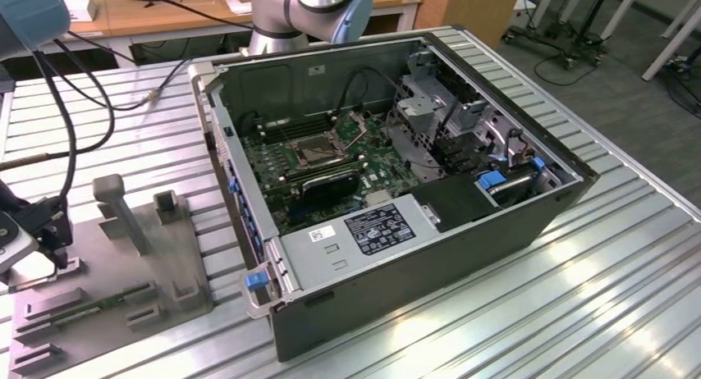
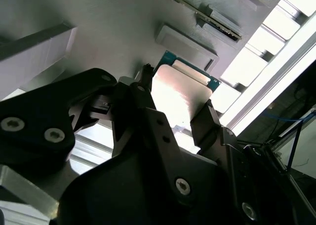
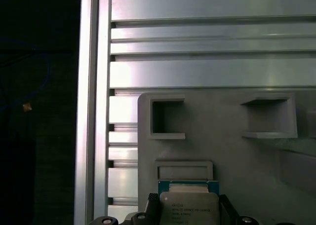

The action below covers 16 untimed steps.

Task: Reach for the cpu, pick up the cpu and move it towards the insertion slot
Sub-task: 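Pick up the cpu and move it towards the insertion slot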

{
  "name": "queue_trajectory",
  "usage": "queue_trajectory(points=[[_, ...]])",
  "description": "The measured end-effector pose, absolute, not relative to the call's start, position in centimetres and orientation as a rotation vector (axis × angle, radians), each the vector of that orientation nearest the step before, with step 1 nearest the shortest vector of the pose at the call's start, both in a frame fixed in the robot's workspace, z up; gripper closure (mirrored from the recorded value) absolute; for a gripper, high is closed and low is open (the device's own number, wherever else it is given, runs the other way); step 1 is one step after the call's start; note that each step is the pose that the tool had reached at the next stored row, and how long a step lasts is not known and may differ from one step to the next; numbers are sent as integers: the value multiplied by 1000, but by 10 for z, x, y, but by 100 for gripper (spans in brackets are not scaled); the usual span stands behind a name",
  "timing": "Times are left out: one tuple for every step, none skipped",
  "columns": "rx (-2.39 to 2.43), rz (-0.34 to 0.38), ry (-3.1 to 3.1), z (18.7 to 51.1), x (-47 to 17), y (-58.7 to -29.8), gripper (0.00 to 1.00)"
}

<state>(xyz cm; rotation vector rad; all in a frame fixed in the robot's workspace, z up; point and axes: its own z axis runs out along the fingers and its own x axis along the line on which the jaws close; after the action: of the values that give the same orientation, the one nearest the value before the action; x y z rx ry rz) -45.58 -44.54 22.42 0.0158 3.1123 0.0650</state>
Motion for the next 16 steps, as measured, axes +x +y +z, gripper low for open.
queue_trajectory(points=[[16,65,3112,225,-456,-445,45],[16,65,3112,226,-456,-445,45],[16,65,3112,227,-456,-445,45],[16,65,3112,227,-456,-445,45],[16,65,3112,228,-456,-445,45],[16,65,3112,229,-456,-445,45],[16,65,3112,229,-456,-445,45],[16,65,3112,230,-456,-445,45],[16,65,3112,231,-456,-445,45],[16,65,3112,232,-456,-445,45],[16,65,3112,233,-456,-445,45],[16,65,3112,234,-456,-445,45],[16,65,3112,235,-456,-445,45],[16,65,3112,236,-456,-445,45],[16,65,3112,237,-456,-445,45],[16,65,3112,238,-456,-445,45]])
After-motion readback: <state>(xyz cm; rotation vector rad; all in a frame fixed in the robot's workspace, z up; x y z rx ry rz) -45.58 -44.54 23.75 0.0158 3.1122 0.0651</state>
